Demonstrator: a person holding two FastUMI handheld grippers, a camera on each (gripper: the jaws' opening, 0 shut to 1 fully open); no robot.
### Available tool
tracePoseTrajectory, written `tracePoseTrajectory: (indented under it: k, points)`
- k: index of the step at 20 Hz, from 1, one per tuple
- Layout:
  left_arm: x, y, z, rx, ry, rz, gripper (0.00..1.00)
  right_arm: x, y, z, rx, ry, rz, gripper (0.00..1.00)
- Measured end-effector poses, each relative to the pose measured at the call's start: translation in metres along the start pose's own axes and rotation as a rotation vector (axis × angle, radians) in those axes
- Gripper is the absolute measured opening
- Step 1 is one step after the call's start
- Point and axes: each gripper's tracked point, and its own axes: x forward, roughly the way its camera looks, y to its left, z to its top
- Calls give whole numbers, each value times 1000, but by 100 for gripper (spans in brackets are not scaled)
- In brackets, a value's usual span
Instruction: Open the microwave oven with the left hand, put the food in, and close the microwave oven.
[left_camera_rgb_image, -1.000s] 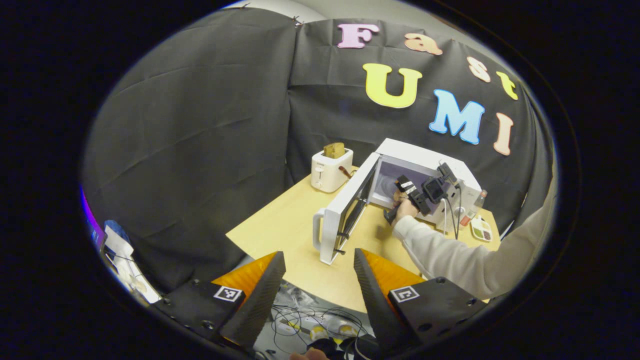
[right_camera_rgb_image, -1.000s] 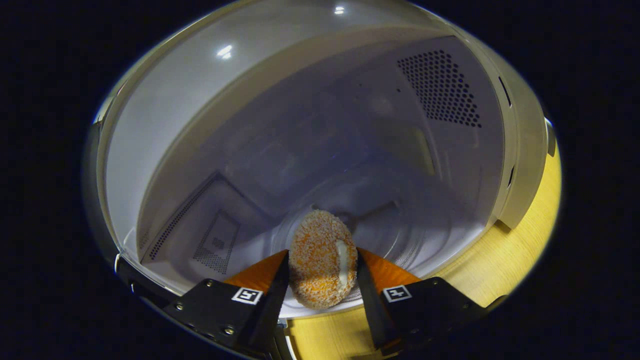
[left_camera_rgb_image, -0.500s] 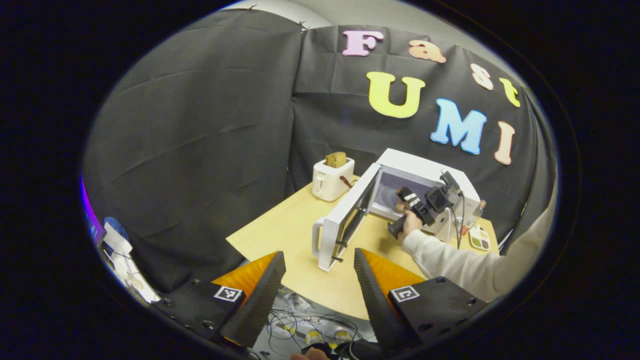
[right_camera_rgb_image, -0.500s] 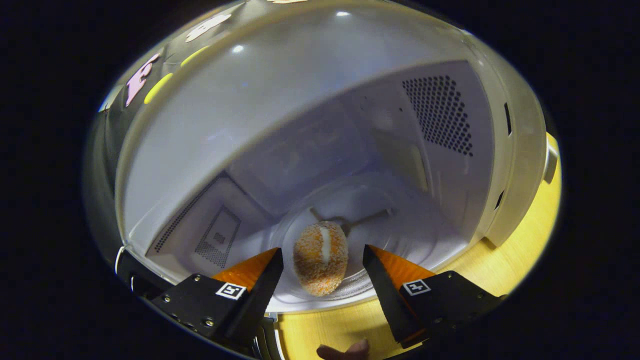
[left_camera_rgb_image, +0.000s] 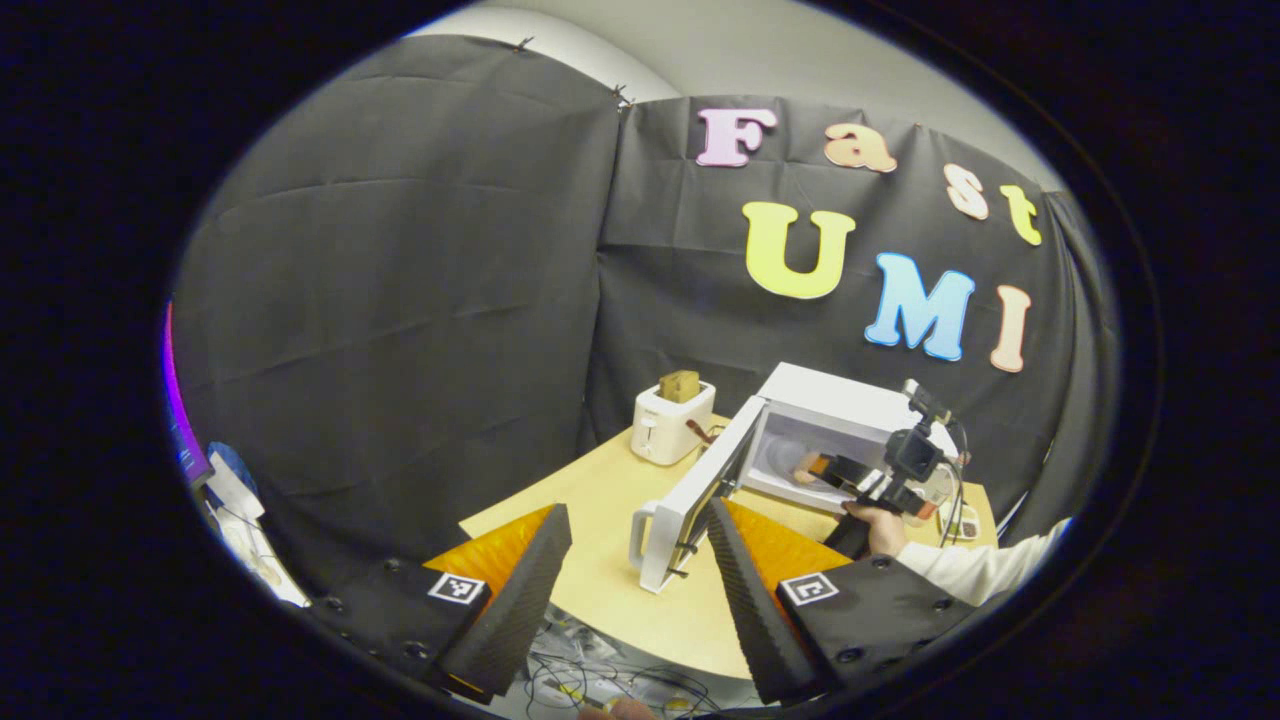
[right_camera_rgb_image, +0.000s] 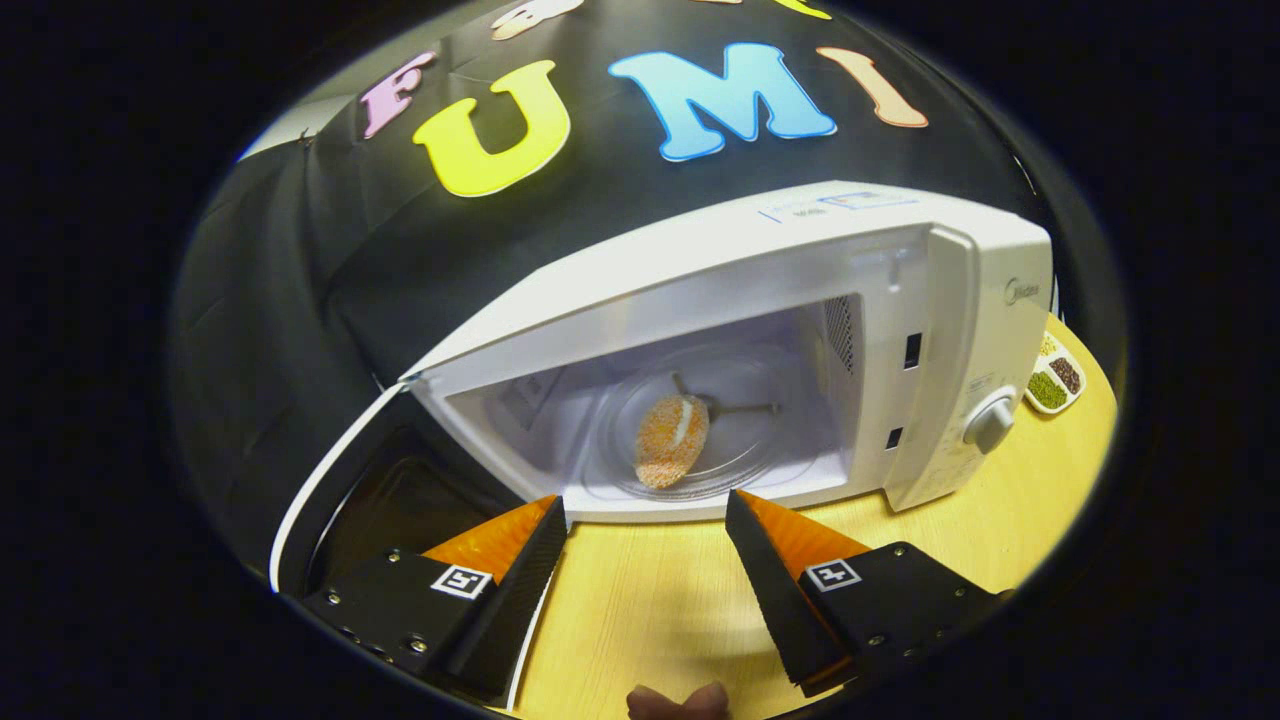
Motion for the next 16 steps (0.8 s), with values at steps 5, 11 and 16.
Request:
tracePoseTrajectory:
  k: [5, 11, 16]
  points:
    - [23, 9, 0, 0, -29, -62, 92, -57, 4, -20, 6, 65, 26, 98]
    - [92, 61, -22, 34, 19, -162, 89, -113, 2, -35, -47, 86, -15, 98]
    - [161, 86, -75, 17, 119, -269, 92, -164, -1, -44, -77, 112, -28, 98]
